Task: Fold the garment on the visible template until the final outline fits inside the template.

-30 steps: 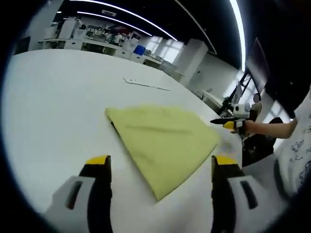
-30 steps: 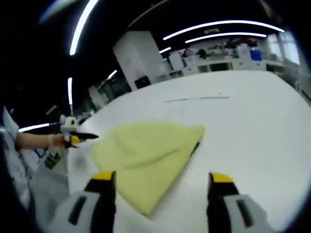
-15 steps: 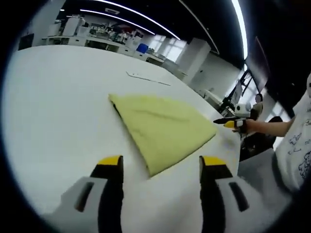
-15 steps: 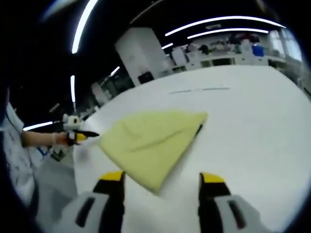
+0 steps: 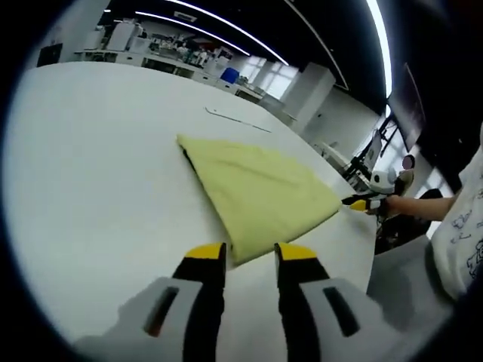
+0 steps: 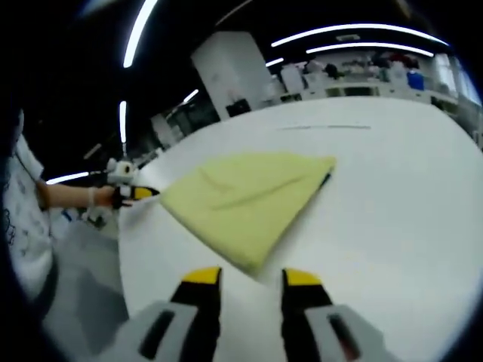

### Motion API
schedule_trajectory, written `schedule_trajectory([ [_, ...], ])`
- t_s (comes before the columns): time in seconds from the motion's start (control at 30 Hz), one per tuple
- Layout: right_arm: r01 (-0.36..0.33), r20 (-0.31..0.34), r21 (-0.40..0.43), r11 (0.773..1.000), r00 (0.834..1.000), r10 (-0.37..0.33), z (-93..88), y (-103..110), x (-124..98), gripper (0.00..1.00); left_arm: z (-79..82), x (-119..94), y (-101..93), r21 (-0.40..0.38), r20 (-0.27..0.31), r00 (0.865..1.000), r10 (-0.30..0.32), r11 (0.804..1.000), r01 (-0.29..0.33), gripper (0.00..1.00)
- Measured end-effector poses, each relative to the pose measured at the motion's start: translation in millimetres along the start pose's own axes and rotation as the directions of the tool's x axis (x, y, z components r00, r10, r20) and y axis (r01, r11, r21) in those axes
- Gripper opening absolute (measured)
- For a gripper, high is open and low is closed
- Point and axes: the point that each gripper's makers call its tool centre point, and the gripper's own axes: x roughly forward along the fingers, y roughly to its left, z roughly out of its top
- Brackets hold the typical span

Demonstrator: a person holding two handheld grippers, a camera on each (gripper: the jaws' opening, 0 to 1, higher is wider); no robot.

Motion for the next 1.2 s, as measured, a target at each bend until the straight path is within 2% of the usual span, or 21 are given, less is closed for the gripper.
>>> schedule_trajectory([
  [0.23,-0.004,-0.003,-0.001,1.0,1.0,0.004,-1.6,-1,5,0.11,-3.5,3,-6.0,-0.016,-0.007,1.0,0.005,1.0,-0.005,0.14],
  [0.27,-0.002,0.0,0.001,1.0,1.0,0.002,-0.7,-2,6,0.1,-2.6,2,0.9,-0.027,-0.003,1.0,0.005,1.0,-0.005,0.13],
  [0.47,0.001,0.001,0.001,1.0,1.0,-0.001,-0.4,-7,9,0.03,-2.7,2,4.8,-0.04,-0.005,1.0,0.005,0.999,-0.005,0.05],
  [0.53,0.003,0.002,0.004,1.0,1.0,-0.003,-0.7,-8,9,0.0,-2.1,1,11.3,-0.045,-0.003,1.0,0.008,0.999,-0.008,0.0],
  [0.73,0.009,0.005,-0.016,1.0,1.0,-0.009,-0.5,-8,7,0.0,-0.8,-1,21.1,-0.066,0.006,1.0,0.03,0.997,-0.03,0.0],
  [0.9,0.003,0.016,-0.029,1.0,1.0,-0.003,3.3,-6,-3,0.0,0.5,-5,23.6,-0.092,0.015,1.0,0.022,0.996,-0.021,0.0],
  [1.2,-0.023,0.032,-0.018,1.0,0.999,0.023,4.4,5,-11,0.0,-4.1,-6,-2.0,-0.088,0.011,1.0,0.018,0.996,-0.017,0.0],
])
